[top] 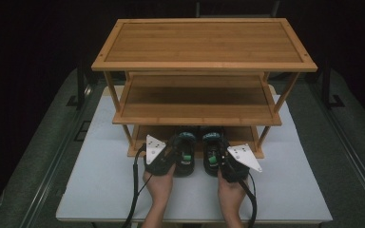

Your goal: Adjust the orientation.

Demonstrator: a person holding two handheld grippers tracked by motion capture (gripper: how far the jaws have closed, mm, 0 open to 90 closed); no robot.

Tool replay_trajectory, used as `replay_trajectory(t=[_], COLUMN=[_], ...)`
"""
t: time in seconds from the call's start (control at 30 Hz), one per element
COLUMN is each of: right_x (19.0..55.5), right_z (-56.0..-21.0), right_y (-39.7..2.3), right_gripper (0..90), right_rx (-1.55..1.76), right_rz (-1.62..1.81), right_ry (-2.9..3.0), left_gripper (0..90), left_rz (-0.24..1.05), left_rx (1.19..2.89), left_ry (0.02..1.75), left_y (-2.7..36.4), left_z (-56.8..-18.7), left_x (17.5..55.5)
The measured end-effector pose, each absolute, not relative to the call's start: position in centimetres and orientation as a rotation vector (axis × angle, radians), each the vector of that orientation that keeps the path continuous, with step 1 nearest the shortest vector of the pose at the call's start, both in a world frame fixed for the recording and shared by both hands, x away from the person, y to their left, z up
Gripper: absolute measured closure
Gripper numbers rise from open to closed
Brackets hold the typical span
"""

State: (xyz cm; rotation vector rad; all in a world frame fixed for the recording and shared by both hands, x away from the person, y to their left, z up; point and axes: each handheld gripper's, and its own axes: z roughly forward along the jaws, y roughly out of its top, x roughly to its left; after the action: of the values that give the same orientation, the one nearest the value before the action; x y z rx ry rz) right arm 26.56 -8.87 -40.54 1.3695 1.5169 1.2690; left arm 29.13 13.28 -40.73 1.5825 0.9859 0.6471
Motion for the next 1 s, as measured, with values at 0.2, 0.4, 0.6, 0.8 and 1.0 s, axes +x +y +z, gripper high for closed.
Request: replay_trajectory(t=[0.2, 0.4, 0.6, 0.8, 1.0], right_x=[26.9, 27.4, 27.9, 28.2, 28.3], right_z=[-40.8, -41.0, -41.4, -41.7, -42.0], right_y=[-8.6, -8.3, -8.0, -7.8, -7.6], right_gripper=[81.0, 80.8, 80.5, 80.0, 79.8], right_rx=[1.379, 1.373, 1.385, 1.389, 1.386], right_rz=[1.256, 1.241, 1.222, 1.2, 1.179], right_ry=[1.529, 1.549, 1.567, 1.585, 1.601], left_gripper=[75.8, 75.6, 75.2, 75.0, 75.0], left_rz=[0.65, 0.641, 0.64, 0.643, 0.633], left_rx=[1.595, 1.606, 1.622, 1.64, 1.647], left_ry=[0.985, 0.99, 0.999, 1.013, 1.028], left_y=[12.8, 12.5, 12.2, 12.2, 12.2], left_z=[-40.9, -41.3, -41.7, -42.1, -42.7], left_x=[29.5, 30.1, 30.5, 30.8, 30.8])
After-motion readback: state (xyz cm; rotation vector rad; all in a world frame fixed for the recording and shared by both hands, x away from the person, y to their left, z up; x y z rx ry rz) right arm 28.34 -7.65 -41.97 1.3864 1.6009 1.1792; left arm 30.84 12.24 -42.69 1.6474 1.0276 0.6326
